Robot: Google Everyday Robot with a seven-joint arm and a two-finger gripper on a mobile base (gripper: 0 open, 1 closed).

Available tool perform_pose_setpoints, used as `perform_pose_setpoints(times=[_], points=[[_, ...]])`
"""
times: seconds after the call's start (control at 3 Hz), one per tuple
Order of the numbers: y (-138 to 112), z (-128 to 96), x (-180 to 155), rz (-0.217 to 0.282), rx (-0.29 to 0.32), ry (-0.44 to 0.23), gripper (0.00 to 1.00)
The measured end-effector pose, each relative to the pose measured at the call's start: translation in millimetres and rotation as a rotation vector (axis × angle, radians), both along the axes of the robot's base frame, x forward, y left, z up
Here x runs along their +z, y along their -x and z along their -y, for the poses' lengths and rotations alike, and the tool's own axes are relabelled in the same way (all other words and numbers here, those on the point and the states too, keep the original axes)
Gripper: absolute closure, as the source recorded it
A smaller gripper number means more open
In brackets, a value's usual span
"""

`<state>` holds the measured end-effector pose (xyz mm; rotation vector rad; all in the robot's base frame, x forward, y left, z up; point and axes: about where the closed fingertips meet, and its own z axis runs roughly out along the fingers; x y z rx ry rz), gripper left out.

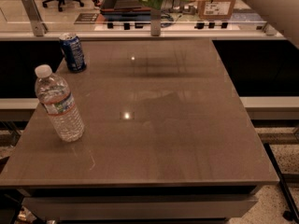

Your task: Pick green rice chip bag

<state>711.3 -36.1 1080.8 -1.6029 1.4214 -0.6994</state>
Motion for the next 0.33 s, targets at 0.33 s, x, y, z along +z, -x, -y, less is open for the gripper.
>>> perform_pose_setpoints(times=[0.33], points=[[0.6, 0.8, 2.6, 0.006, -0.002, 0.004, 1.00]])
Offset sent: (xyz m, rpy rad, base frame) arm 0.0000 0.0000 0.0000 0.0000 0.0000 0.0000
